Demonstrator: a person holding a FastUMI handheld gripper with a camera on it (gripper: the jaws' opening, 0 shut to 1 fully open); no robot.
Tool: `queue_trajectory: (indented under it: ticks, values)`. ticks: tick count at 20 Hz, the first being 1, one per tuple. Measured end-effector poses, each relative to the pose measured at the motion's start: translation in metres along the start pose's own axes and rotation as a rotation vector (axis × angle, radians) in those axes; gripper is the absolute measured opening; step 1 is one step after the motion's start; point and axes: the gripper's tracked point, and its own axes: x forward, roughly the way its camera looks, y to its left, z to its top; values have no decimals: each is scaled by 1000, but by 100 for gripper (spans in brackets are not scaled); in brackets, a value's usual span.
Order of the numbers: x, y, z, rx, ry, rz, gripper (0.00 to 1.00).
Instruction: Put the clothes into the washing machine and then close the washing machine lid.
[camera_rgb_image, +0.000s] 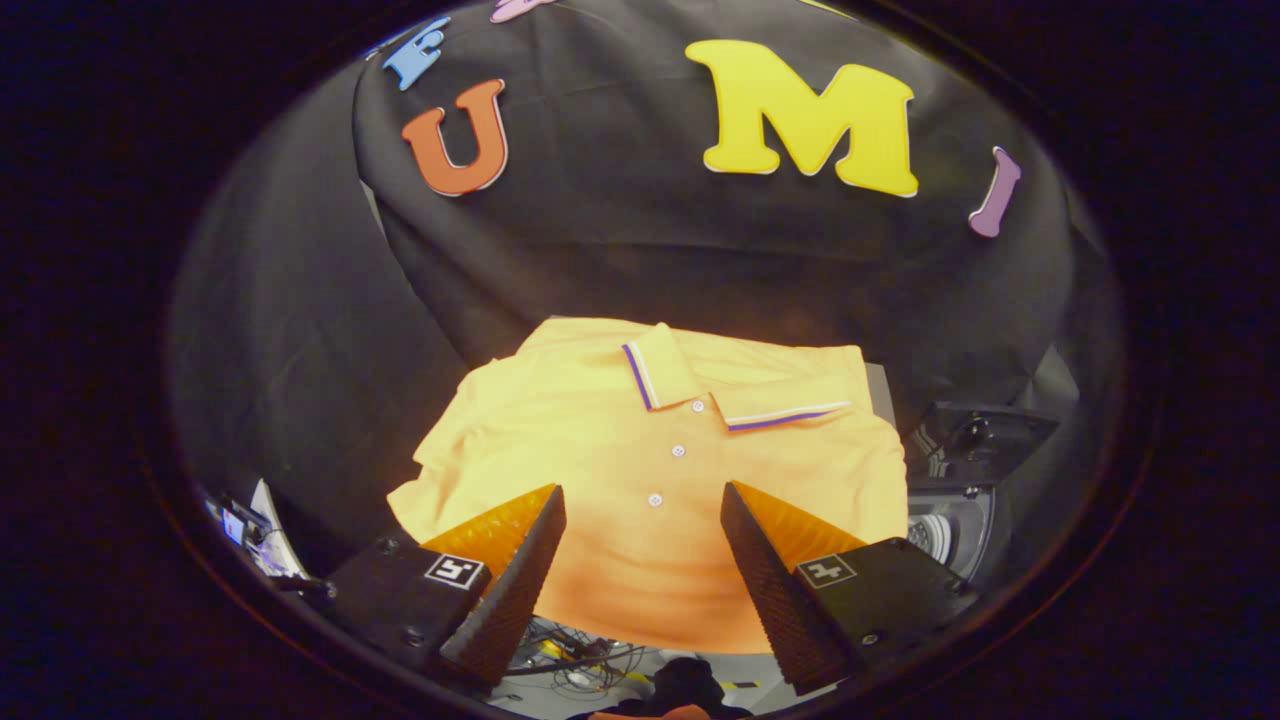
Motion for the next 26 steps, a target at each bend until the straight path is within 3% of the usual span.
queue_trajectory:
  ticks: [5, 12, 17, 23, 26]
  values:
    - [35, -11, 6, 29, 194, -44, 98]
    - [59, -19, 6, 52, 342, -113, 97]
    - [67, -18, 8, 33, 383, -178, 97]
    - [68, -15, 8, 65, 427, -161, 96]
    - [65, -22, 9, 104, 422, -177, 89]
